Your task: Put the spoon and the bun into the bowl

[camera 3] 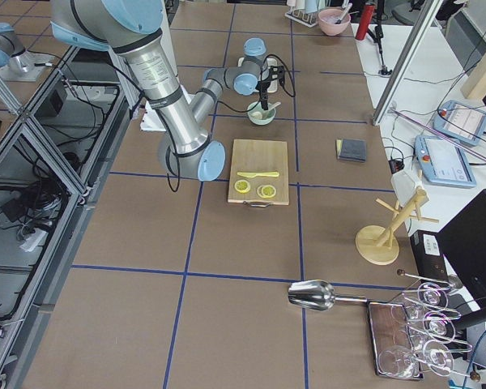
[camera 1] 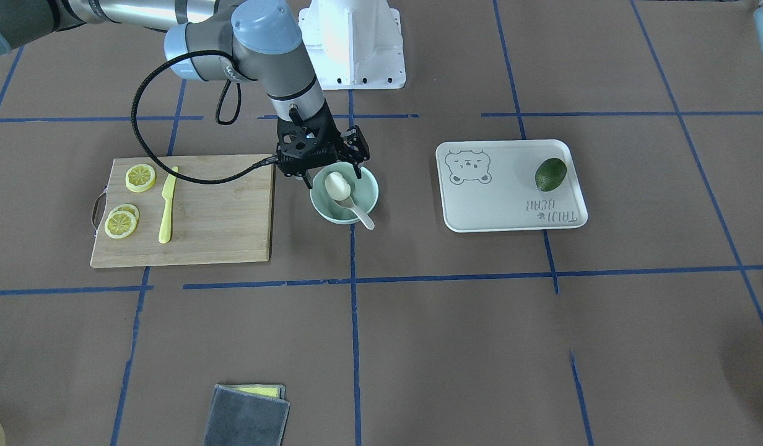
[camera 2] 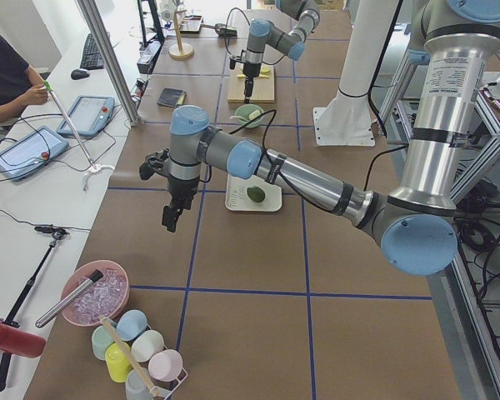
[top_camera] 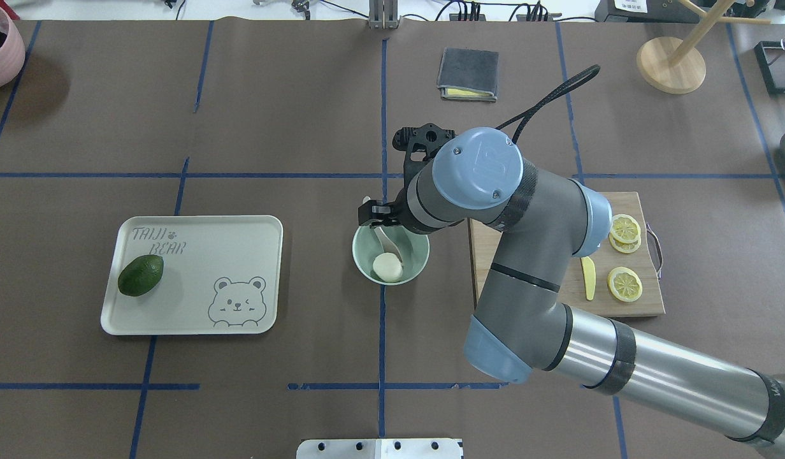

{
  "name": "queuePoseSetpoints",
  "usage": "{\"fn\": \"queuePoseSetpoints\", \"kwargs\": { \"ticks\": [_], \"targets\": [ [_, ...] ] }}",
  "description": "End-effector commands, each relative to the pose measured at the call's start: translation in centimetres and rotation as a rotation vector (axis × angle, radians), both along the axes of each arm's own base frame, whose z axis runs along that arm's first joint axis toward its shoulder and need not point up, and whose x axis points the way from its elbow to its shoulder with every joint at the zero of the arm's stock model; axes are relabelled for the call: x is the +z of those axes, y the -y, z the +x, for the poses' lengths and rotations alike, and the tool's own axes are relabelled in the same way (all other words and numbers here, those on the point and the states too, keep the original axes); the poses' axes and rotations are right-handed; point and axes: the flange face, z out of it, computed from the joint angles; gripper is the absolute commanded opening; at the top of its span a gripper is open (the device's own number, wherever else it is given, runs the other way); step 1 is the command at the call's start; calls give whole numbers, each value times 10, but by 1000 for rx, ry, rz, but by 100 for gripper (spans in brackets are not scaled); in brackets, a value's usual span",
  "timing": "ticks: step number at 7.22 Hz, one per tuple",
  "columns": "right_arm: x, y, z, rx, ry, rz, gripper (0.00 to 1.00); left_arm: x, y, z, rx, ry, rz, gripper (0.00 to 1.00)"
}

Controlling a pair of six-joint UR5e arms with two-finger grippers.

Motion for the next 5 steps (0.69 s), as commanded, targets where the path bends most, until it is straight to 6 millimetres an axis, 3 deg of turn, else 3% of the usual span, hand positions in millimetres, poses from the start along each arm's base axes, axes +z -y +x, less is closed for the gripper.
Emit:
{"fn": "queuePoseSetpoints", "kwargs": {
  "ticks": [1, 3, 5],
  "targets": [
    [-4, 2, 2, 6, 6, -2, 100, 1, 0, 0, 0, 0, -2, 100],
    [0, 21, 21, 31, -7, -6, 100, 7, 1, -14, -24, -4, -15, 100],
    [11, 50, 52, 32, -38, -28, 100, 52, 2, -20, 61, -140, -90, 100]
  ]
}}
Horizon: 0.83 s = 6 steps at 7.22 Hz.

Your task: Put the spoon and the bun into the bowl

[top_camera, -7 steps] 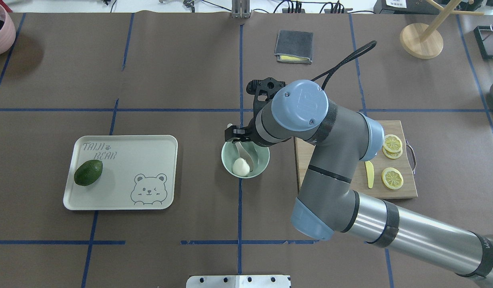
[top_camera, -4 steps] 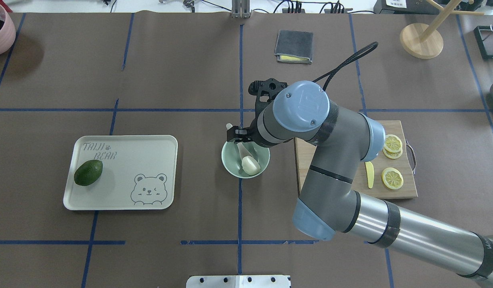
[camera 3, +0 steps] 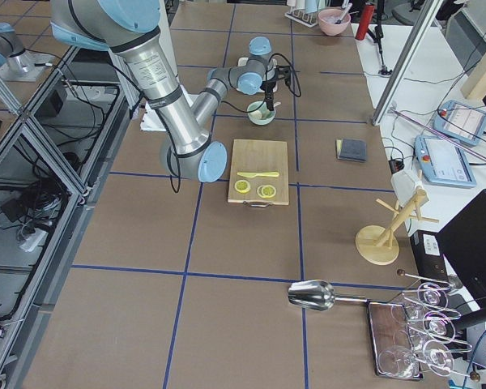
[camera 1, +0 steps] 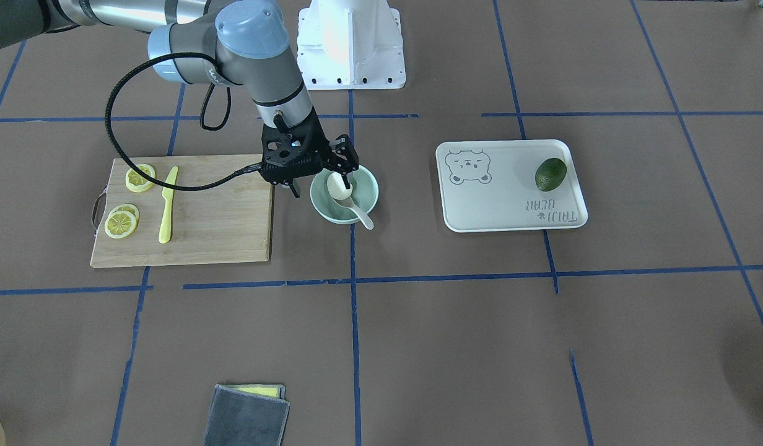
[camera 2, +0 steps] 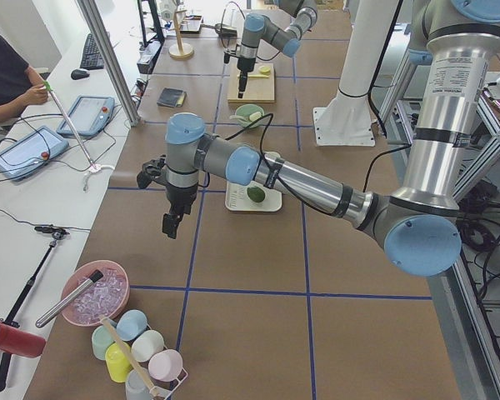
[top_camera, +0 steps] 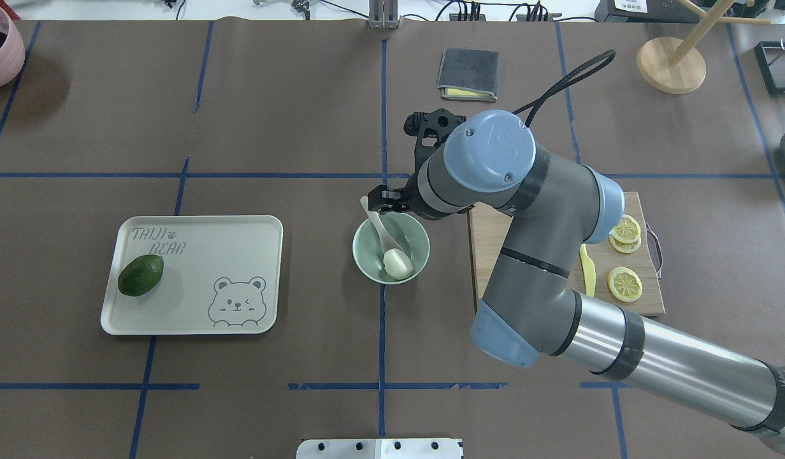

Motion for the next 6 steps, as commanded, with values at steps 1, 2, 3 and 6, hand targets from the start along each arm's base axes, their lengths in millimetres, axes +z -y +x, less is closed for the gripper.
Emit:
{"fn": "queuePoseSetpoints", "kwargs": {
  "ticks": [1, 2, 3, 6],
  "targets": [
    [28, 29, 66, -43, -18, -15, 100, 50, 2, -14, 40, -101, -82, 100],
    [52, 40, 124, -87, -15, 21, 100, 70, 2, -23, 35, -98, -111, 100],
    [79, 51, 176, -122, -10, 31, 100, 91, 0, -36, 48, -94, -123, 100],
    [185, 86, 360, -179, -14, 82, 100, 95, 0, -39, 51, -91, -124, 100]
  ]
}}
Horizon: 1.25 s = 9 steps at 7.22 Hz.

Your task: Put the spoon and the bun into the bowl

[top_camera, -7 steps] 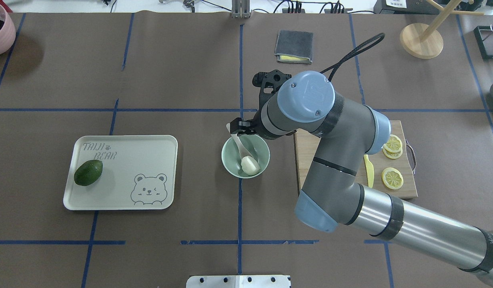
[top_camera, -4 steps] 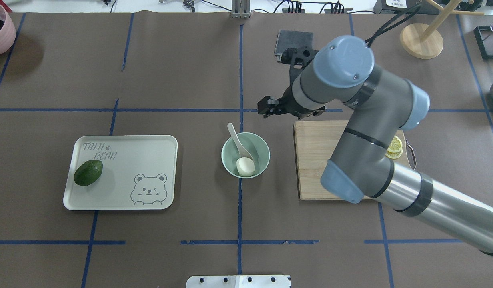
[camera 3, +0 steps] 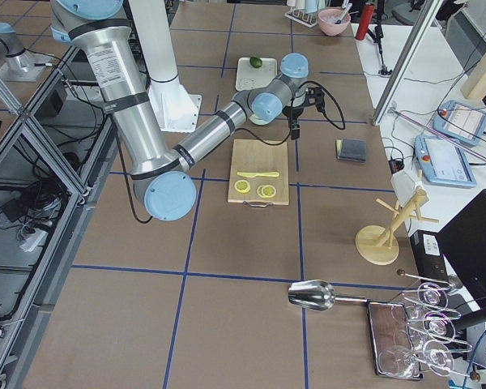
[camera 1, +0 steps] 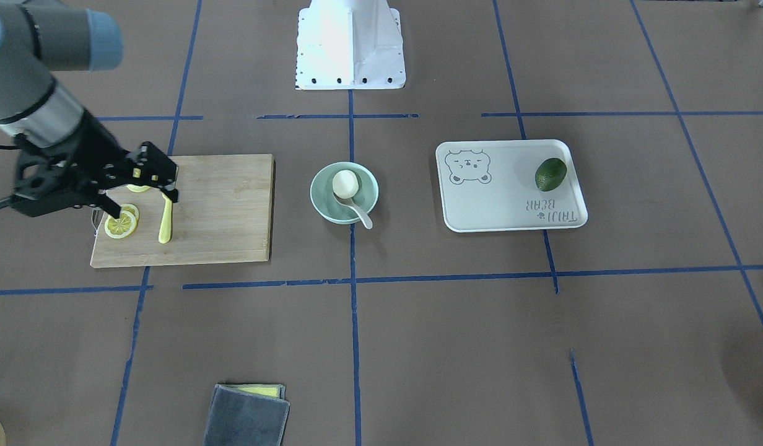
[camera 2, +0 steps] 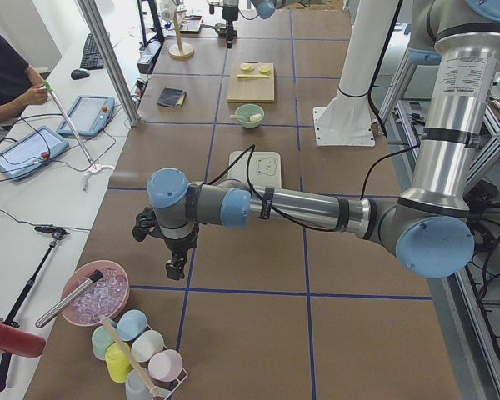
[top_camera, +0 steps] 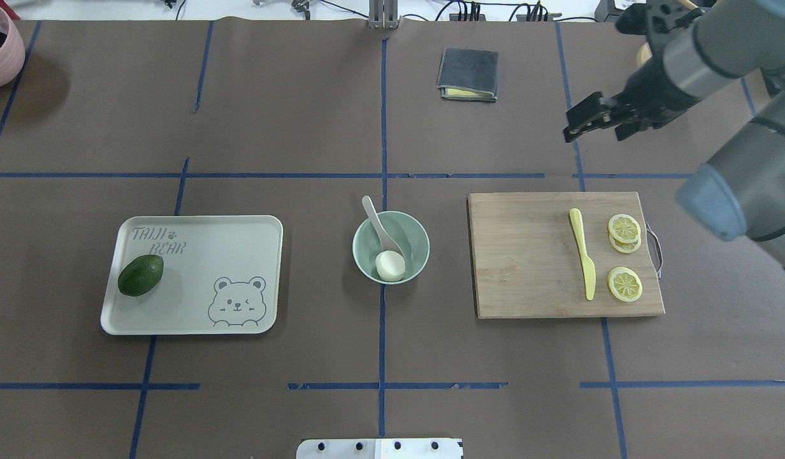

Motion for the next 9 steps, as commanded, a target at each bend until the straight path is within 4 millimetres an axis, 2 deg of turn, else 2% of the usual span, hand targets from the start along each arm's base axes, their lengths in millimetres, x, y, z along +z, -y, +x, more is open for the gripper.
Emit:
{"fn": "queuePoseSetpoints", "kwargs": {
  "ticks": [1, 3, 5, 6, 7, 8, 9],
  "targets": [
    [88, 3, 116, -57, -71, 58, 100, 2, 0, -4, -3, 0, 0, 100],
    [180, 11, 203, -144, -156, 101, 100, 2, -1, -5, -4, 0, 0, 100],
    [262, 12, 263, -168, -184, 79, 100, 2, -1, -5, -7, 0, -3, 100],
    [313, -6, 301, -140, -168, 24, 100, 3, -1, -5, -6, 0, -5, 100],
    [336, -23, 327, -126, -165, 16, 100, 4, -2, -5, -6, 0, -8, 100],
    [359, -50, 337, -108, -159, -14, 100, 10, -3, -7, -9, 0, -20, 100],
    [362, -60, 341, -74, -133, -42, 100, 26, -13, -8, -12, 1, -50, 100]
  ]
}}
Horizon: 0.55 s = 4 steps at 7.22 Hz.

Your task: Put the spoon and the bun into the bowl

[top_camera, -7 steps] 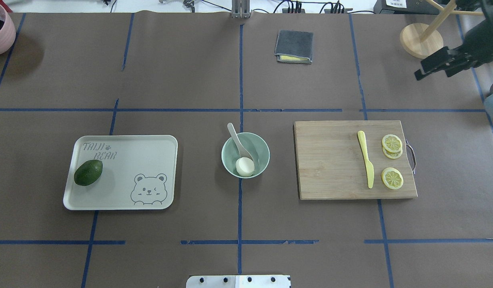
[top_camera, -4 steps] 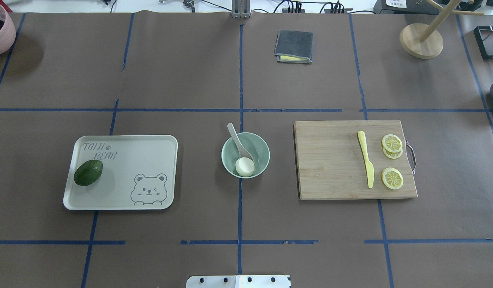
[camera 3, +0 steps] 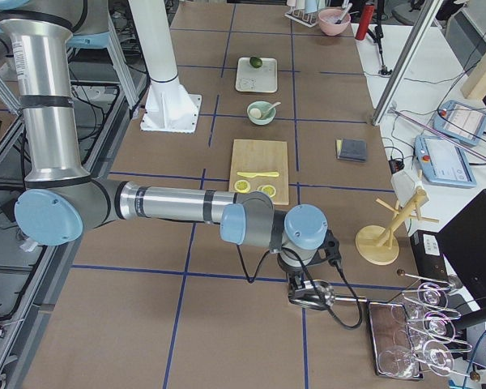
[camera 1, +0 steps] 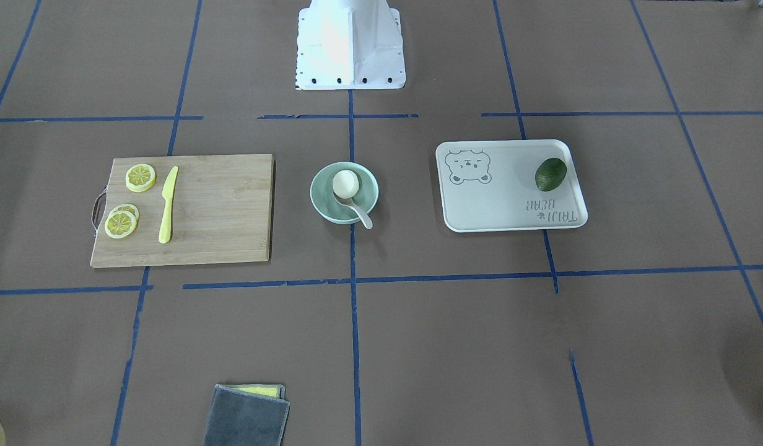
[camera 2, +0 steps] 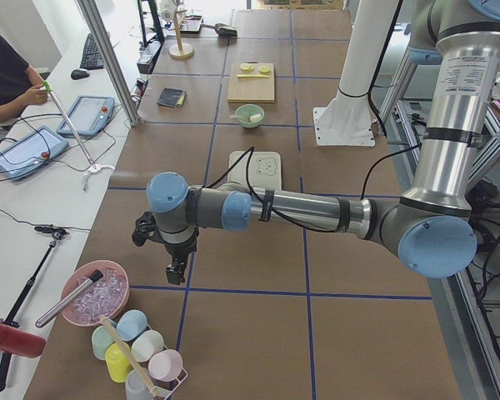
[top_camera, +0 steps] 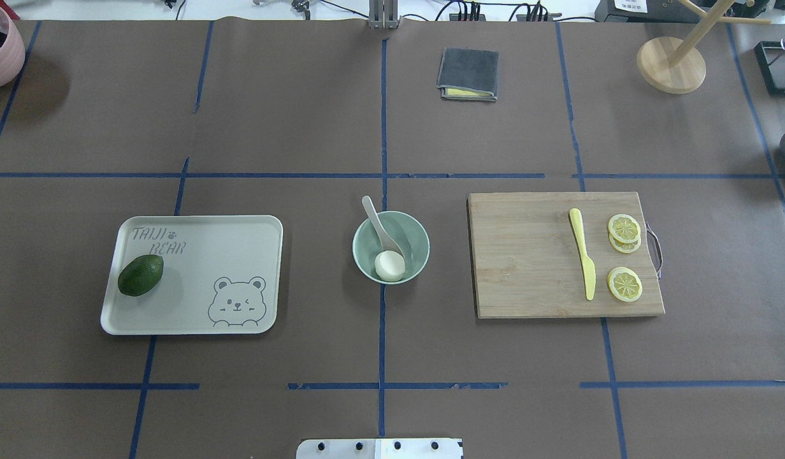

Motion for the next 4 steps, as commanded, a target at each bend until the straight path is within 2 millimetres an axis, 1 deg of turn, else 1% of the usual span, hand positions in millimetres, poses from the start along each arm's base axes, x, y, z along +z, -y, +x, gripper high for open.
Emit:
{"fn": "queuePoseSetpoints", "kwargs": {
  "ticks": [1, 2, 3, 4],
  "targets": [
    [-3, -22, 10, 72, 26, -39, 100, 33, -26, -1, -2, 0, -57, 100],
    [-15, -27, 9, 166, 30, -116, 100, 40, -35, -2, -4, -1, -70, 100],
    [-29, -31, 10, 188, 30, -110, 100, 42, -37, -2, -4, 0, -74, 100],
    [-16, -45, 7, 182, 29, -134, 100, 43, -37, -1, -2, 0, -75, 100]
  ]
}}
